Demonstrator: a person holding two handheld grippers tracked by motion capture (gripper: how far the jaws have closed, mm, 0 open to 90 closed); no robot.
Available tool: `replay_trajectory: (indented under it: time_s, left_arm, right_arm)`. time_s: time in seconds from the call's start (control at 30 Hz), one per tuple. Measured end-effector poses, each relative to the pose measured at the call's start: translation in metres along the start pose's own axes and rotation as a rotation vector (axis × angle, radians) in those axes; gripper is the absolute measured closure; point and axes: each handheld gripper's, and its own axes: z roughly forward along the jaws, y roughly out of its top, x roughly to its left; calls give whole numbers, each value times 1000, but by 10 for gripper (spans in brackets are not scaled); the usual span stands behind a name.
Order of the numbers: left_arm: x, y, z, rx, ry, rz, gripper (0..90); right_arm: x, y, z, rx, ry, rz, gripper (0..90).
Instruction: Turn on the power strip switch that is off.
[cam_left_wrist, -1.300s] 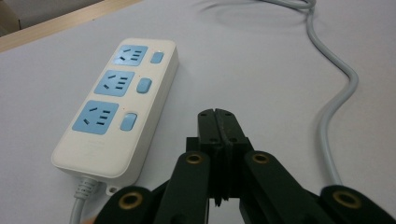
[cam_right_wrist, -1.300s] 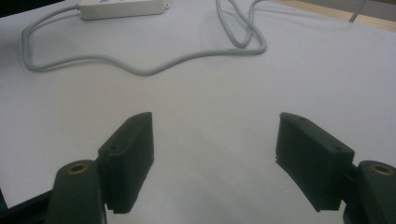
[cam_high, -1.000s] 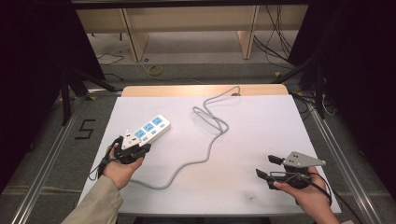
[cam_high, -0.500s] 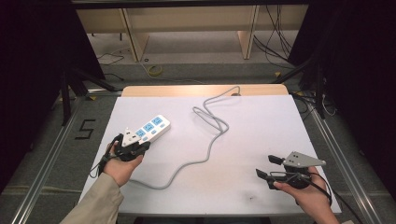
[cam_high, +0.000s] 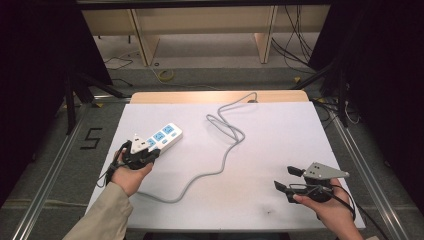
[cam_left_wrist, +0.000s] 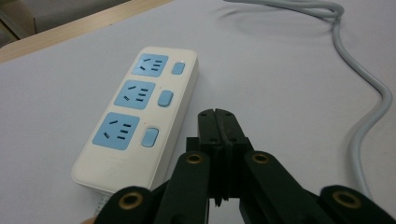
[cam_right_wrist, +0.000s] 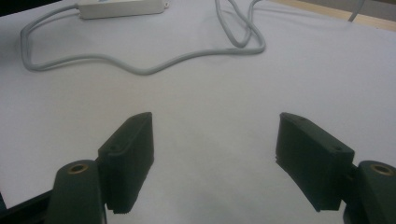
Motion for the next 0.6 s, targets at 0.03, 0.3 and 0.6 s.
replay_trajectory:
  time_s: [0.03, 0.3, 0.6]
  left_arm:
    - [0, 0, 0, 0, 1, -1, 899]
    - [3, 1, 2, 0, 10, -12, 899]
    - [7, 2, 4, 5, 16, -17, 898]
  right_arm:
    - [0, 0, 0, 0, 0, 0, 283]
    - [0, 0, 0, 0, -1, 1, 282]
    - [0, 0, 0, 1, -1, 4, 282]
